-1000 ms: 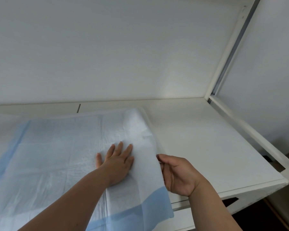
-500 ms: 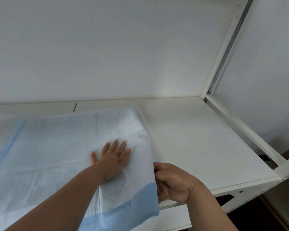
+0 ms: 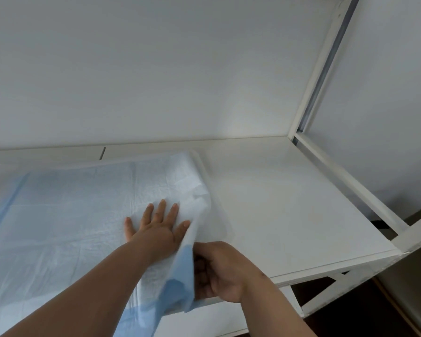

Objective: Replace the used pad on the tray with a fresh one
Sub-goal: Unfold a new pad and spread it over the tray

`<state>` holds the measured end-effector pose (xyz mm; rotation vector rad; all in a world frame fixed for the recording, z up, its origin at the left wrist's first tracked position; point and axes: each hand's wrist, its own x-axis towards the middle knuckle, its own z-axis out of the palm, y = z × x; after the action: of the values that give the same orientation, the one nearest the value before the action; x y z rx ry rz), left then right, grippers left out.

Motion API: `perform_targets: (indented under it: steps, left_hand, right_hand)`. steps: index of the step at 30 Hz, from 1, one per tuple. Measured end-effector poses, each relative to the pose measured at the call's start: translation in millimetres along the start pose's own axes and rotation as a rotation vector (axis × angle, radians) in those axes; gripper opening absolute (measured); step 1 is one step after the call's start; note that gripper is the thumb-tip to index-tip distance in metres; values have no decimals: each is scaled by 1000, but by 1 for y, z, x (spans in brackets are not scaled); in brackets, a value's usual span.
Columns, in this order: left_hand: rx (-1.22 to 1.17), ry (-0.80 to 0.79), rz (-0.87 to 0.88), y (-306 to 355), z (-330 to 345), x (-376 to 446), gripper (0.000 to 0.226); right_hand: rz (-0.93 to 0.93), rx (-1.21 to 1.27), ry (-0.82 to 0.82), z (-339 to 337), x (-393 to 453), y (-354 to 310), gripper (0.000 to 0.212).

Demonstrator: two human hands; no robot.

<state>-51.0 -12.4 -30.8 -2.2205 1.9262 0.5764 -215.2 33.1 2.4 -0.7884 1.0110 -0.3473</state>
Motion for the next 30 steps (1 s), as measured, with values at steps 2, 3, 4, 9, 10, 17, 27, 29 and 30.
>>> perform_targets:
  steps: [2,3,4,9,10,17,27,29,30]
  left_hand:
    - [20,-4,-12,-1,2,-2,78]
    - [33,0,-15,-1,3,-4,83]
    - [44,21,-9,0,3,-7,84]
    - [-200,79,27,-11,-5,-6,63]
    - [-360,68,24,-16,-7,-7,64]
    - [-923,-24,83,-16,-69,-40,85]
    - [-1080,-59,62,-28,-72,-53,25]
    - [-1142,-40,29,-36,-73,-54,32]
    - [-1181,-51,23,-40,-72,-53,41]
  right_hand:
    - [-32,-56,71,11,4,1,40]
    - [-51,-79,94,17,5,1,40]
    - [-70,-95,102,22,5,1,39]
    - [-203,-151,116,28,7,6,15]
    - [-239,-207,174,25,9,8,13]
    - [-495,-722,388,27,7,-3,52]
    - [-355,-229,261,31,8,2,47]
    - [-333,-177,321,29,10,2,51]
    - [-334,-161,332,29,10,1,51]
